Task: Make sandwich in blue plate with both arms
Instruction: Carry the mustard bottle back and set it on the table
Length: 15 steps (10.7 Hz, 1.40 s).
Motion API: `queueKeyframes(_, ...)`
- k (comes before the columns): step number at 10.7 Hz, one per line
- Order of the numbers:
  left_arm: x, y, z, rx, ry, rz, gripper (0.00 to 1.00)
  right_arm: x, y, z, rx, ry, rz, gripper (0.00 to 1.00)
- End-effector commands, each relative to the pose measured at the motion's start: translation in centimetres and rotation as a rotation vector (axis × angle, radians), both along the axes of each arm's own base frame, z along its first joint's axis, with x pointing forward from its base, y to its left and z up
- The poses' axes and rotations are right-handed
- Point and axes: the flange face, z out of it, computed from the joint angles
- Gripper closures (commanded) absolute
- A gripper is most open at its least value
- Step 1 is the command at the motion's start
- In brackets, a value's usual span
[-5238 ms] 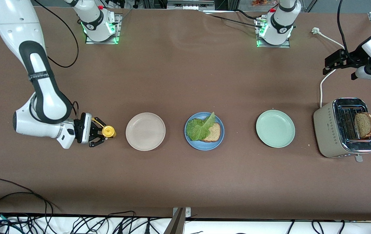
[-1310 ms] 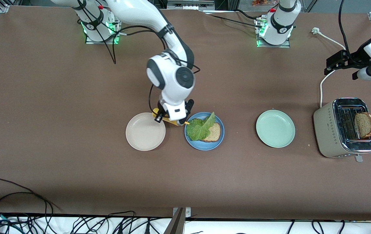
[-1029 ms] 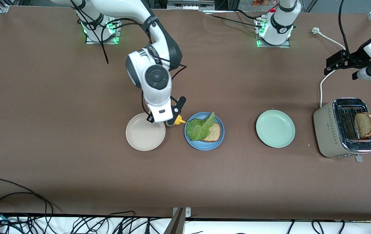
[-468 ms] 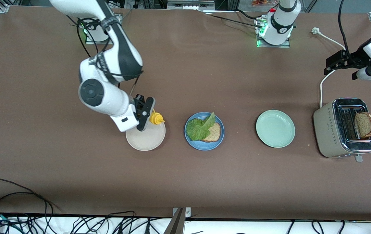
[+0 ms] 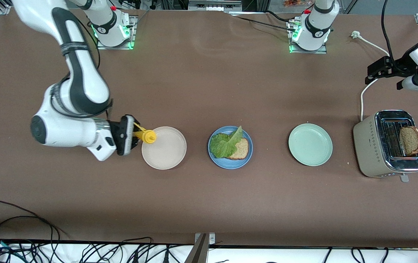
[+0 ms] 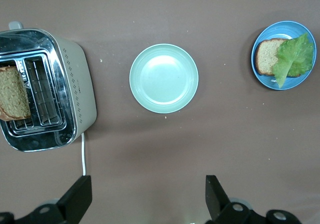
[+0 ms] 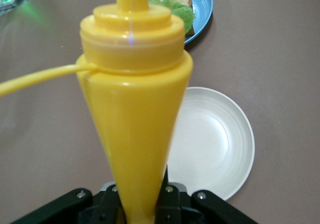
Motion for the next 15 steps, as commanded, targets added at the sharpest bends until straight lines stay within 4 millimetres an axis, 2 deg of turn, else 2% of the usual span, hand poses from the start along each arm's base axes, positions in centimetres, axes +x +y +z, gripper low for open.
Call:
queueKeyframes(1,-0.3,0.0,0.4,0.005,0.001,-0.003,0.0,-0.3,-6.4,-0.2,0.163,-0.015,0.098,1.0)
queueKeyframes(4,-0.3,0.2,0.4,0.005,0.001,0.0,0.0,0.1,-13.3,-4.1,0.317,-0.047,0.172,1.0)
queueKeyframes(7,-0.3,0.1,0.4,0.005,0.001,-0.001,0.0,0.0,-17.0,-8.7,0.398,-0.078,0.216,1.0)
queueKeyframes(9,-0.3,0.0,0.4,0.005,0.001,-0.003,0.0,0.1,-18.0,-12.7,0.477,-0.109,0.241,1.0)
queueKeyframes(10,-0.3,0.0,0.4,0.005,0.001,-0.003,0.0,0.0,-18.4,-14.0,0.487,-0.116,0.252,1.0)
queueKeyframes(13,-0.3,0.1,0.4,0.005,0.001,-0.001,0.0,0.4,-18.6,-17.4,0.548,-0.161,0.261,1.0)
queueKeyframes(15,-0.3,0.1,0.4,0.005,0.001,-0.001,0.0,0.5,-18.7,-18.9,0.554,-0.179,0.275,1.0)
